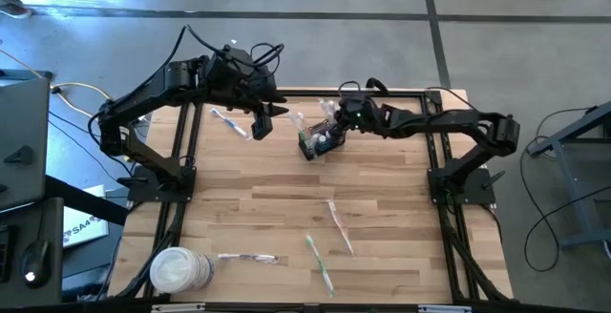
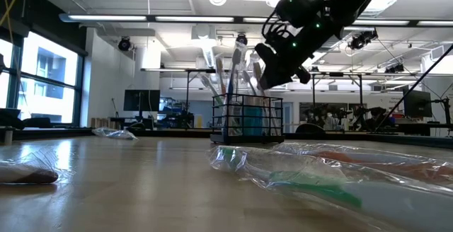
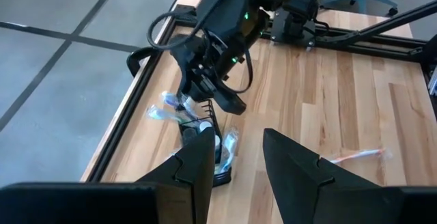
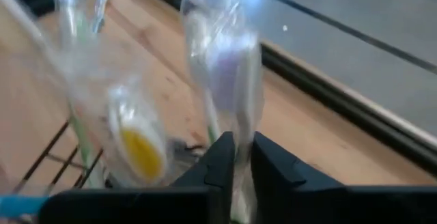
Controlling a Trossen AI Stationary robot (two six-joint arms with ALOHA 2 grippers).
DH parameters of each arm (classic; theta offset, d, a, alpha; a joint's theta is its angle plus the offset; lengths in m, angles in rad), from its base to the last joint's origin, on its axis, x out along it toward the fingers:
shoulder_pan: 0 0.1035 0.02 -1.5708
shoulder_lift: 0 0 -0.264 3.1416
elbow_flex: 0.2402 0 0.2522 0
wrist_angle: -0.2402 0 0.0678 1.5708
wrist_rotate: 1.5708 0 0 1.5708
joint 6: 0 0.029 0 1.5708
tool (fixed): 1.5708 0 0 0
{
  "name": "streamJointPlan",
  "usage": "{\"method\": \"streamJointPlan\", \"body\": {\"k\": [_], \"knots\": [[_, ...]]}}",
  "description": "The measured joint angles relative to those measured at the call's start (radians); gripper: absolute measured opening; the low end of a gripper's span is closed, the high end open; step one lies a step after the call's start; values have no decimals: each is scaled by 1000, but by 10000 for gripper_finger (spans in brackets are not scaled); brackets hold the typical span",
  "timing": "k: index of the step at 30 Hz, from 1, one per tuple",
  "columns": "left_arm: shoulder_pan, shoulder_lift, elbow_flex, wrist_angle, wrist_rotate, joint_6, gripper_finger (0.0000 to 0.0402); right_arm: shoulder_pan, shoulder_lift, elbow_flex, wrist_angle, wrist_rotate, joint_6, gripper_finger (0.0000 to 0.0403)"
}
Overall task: Pick & Place toothbrushing station
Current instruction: Put the top purple toothbrush into the mesh organizer, then put the orange toothbrush into the mesh organizer
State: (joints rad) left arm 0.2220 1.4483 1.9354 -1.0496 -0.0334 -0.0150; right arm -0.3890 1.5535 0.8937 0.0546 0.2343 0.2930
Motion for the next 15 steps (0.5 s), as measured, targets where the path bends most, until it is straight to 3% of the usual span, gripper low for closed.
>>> {"method": "streamJointPlan", "body": {"k": [15], "knots": [[0,0,0,0,0,-16,123,3,-49,-1,-15,-26,53,227]]}}
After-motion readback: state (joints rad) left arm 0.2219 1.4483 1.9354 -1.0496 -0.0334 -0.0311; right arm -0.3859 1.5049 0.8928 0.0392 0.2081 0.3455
